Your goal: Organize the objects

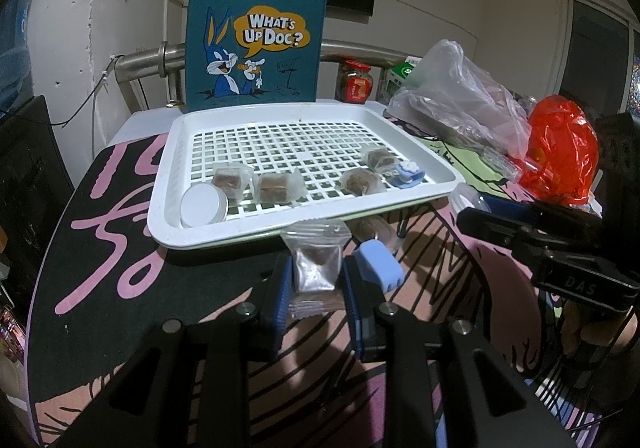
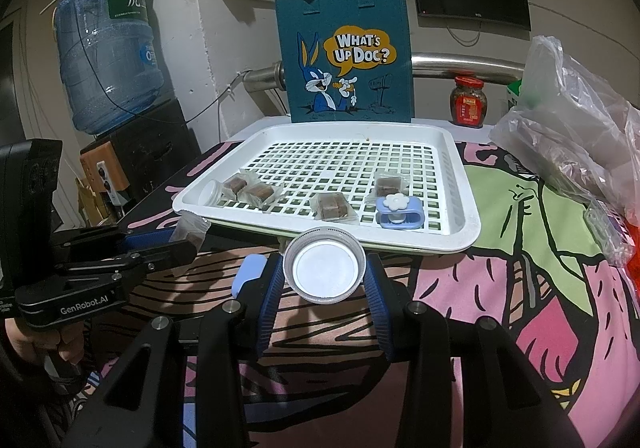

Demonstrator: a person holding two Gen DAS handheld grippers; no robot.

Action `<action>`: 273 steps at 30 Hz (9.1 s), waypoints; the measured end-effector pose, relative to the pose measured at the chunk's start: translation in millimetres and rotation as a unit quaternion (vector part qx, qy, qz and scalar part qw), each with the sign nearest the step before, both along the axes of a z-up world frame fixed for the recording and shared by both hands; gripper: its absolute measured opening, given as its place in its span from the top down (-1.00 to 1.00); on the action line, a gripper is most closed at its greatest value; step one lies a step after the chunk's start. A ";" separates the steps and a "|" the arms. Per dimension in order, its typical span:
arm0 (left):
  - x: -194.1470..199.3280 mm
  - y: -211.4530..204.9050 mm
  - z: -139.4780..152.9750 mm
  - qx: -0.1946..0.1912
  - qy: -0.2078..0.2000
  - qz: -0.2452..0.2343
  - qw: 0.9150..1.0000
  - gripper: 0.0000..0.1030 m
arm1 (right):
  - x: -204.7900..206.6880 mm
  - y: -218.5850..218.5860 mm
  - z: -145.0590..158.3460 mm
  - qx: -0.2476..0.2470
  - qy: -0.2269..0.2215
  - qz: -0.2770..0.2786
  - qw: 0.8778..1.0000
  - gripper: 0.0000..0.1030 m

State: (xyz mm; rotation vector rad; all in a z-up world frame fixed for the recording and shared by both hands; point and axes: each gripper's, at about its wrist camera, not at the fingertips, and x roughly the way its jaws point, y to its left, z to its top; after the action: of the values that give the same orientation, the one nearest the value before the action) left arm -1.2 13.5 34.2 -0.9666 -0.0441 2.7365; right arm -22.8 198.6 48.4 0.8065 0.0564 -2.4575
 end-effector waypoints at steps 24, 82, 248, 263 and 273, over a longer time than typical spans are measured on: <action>-36.6 -57.2 53.3 0.007 0.027 0.037 0.999 0.53 | -47.5 49.5 61.2 -0.085 -0.023 -0.017 0.996 0.23; -45.9 43.8 -24.6 0.019 -0.110 -0.025 0.993 0.41 | -36.2 39.2 -7.9 -0.041 -0.089 -0.036 0.995 -0.73; -8.3 -4.7 -7.3 0.000 -0.038 0.011 0.999 0.62 | -1.8 -7.6 -9.8 0.023 -0.026 0.012 0.999 0.46; -8.7 -4.7 -7.4 0.000 -0.038 0.011 0.999 0.62 | -2.2 -7.0 -10.0 0.023 -0.026 0.012 0.999 0.46; -8.8 -4.7 -7.2 0.000 -0.038 0.011 0.999 0.62 | -2.3 -6.1 -10.3 0.022 -0.026 0.013 0.999 0.46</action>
State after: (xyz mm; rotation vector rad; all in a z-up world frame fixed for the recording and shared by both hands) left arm -9.9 8.8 27.0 -1.0755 -0.0683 2.7178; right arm -25.1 192.6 38.0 0.8842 0.1015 -2.4176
